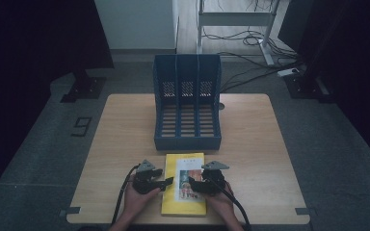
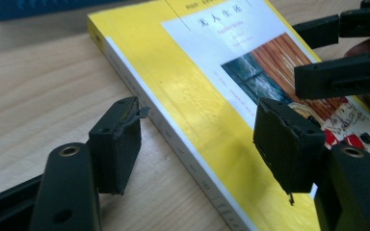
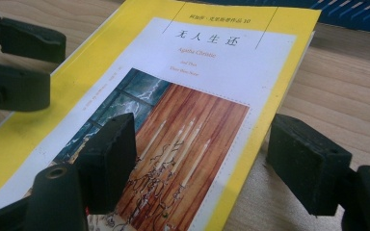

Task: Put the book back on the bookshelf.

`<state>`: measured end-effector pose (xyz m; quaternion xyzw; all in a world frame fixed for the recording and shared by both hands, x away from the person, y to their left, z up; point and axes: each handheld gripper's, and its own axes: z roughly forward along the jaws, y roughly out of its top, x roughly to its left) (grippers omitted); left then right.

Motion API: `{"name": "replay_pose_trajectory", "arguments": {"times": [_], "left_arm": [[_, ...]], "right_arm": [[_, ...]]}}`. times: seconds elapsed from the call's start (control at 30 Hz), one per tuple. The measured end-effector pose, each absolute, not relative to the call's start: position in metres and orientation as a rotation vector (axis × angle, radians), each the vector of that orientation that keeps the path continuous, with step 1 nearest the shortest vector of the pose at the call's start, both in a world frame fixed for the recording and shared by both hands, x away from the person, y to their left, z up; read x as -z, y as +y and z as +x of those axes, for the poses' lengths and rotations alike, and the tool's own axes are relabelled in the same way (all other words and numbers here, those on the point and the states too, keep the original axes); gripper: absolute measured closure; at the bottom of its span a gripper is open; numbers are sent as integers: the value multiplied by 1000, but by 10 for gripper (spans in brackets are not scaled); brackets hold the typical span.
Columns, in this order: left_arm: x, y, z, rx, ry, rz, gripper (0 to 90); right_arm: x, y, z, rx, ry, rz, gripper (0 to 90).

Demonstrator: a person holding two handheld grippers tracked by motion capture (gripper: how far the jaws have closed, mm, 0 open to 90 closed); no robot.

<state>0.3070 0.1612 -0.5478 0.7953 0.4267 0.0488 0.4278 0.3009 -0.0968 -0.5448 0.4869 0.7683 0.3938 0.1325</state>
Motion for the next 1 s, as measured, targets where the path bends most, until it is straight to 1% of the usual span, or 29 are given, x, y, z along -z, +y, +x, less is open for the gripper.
{"name": "replay_pose_trajectory", "arguments": {"times": [0.13,0.27,0.43,0.57,0.67,0.73,0.8,0.83,0.9,1.0], "left_arm": [[549,157,306,-116,1057,1992,341],[548,154,303,-149,1054,2010,336],[548,153,302,-155,1057,2011,338],[548,153,302,-156,1058,2012,336],[548,153,302,-156,1058,2012,337],[548,153,302,-156,1056,2013,336],[548,153,303,-156,1055,2014,336],[548,153,303,-156,1055,2014,336],[548,153,303,-158,1052,2016,335],[548,153,303,-155,1051,2017,334]], "right_arm": [[545,-97,302,-1149,2231,1419,248],[545,-97,302,-1149,2229,1414,241],[546,-96,303,-1144,2232,1404,210],[548,-94,309,-1150,2236,1434,157],[548,-93,311,-1148,2238,1430,147],[548,-93,312,-1146,2243,1429,151],[547,-94,311,-1147,2238,1424,194],[547,-94,311,-1147,2238,1424,194],[544,-95,309,-1137,2224,1391,248],[541,-93,306,-1117,2200,1366,270]]}}
